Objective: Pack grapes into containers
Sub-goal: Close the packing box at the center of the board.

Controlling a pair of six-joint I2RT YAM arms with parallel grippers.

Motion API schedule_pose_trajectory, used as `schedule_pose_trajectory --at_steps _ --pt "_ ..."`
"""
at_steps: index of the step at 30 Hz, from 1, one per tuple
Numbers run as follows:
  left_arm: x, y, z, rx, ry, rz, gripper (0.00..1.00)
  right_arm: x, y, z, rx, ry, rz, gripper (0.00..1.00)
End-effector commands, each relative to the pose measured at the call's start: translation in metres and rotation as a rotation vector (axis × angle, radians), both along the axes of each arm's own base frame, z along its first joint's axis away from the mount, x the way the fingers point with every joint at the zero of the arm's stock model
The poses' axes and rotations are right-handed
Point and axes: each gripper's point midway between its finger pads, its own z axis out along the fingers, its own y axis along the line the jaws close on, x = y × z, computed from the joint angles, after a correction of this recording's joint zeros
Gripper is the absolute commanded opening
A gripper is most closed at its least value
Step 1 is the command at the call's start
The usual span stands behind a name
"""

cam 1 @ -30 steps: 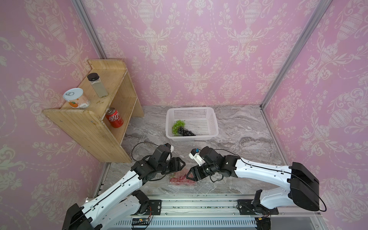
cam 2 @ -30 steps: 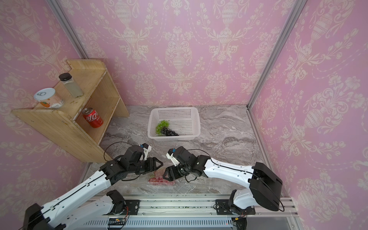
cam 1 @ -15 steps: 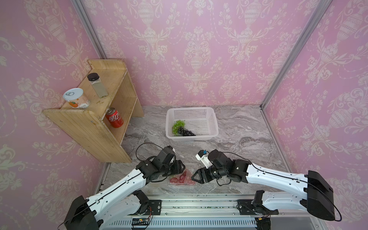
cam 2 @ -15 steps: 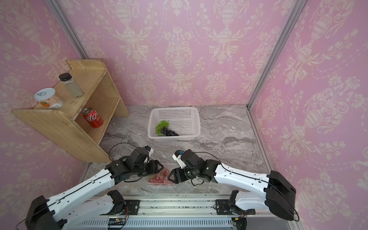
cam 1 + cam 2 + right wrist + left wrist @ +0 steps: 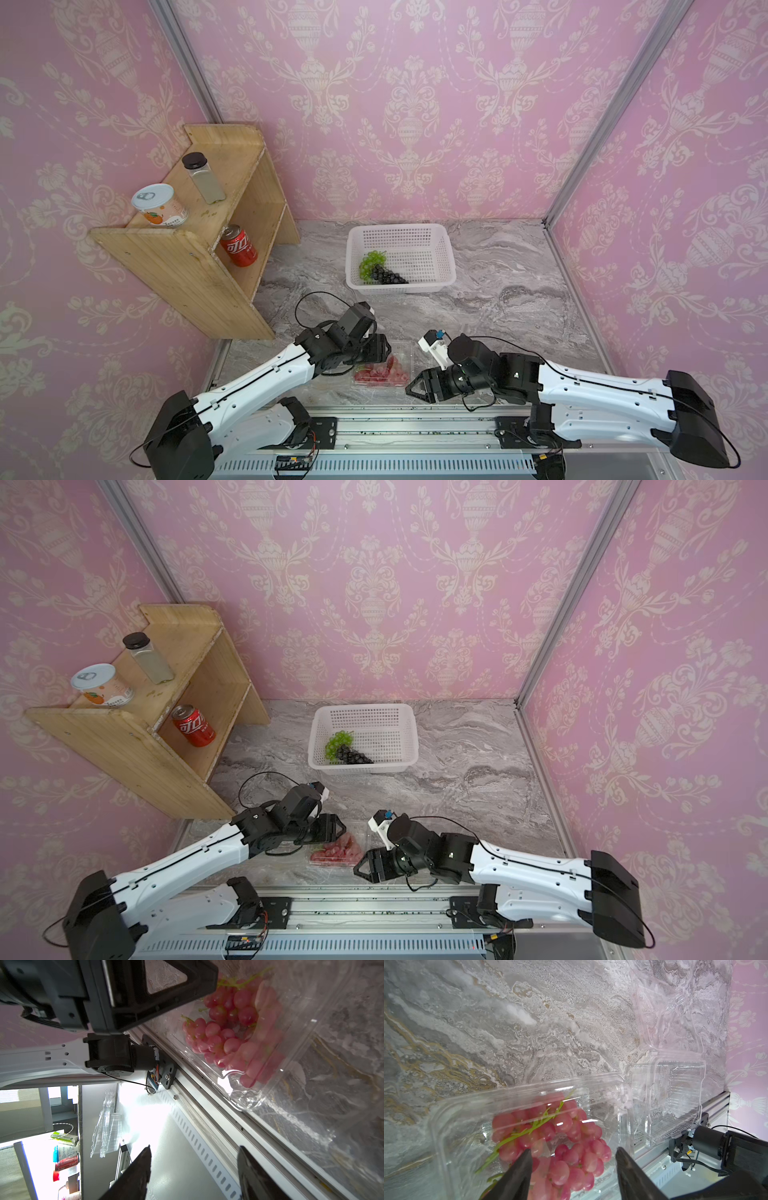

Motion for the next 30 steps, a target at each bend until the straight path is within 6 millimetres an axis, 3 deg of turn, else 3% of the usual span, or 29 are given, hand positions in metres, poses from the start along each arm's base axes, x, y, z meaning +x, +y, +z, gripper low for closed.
schedule_pose_trajectory --at_steps 1,8,12,19,30 --pt "-0.002 0.002 0.001 0.032 -0.017 -0.032 0.65 -0.002 -0.005 -0.017 0.026 0.088 -0.107 0.60" --pt "-0.003 0.003 -0.003 0.027 -0.014 -0.030 0.65 0.007 -0.003 -0.017 0.125 0.116 -0.206 0.56" --pt "-0.002 0.004 -0.001 0.028 -0.021 -0.025 0.65 0.001 0.003 -0.026 0.107 0.131 -0.198 0.54" --pt "0.001 0.008 -0.004 0.042 -0.023 0.009 0.65 -0.014 0.042 -0.028 0.063 0.114 -0.070 0.53" --pt "0.012 0.016 -0.002 0.089 -0.065 0.054 0.67 0.008 0.087 -0.044 0.027 0.107 -0.075 0.55"
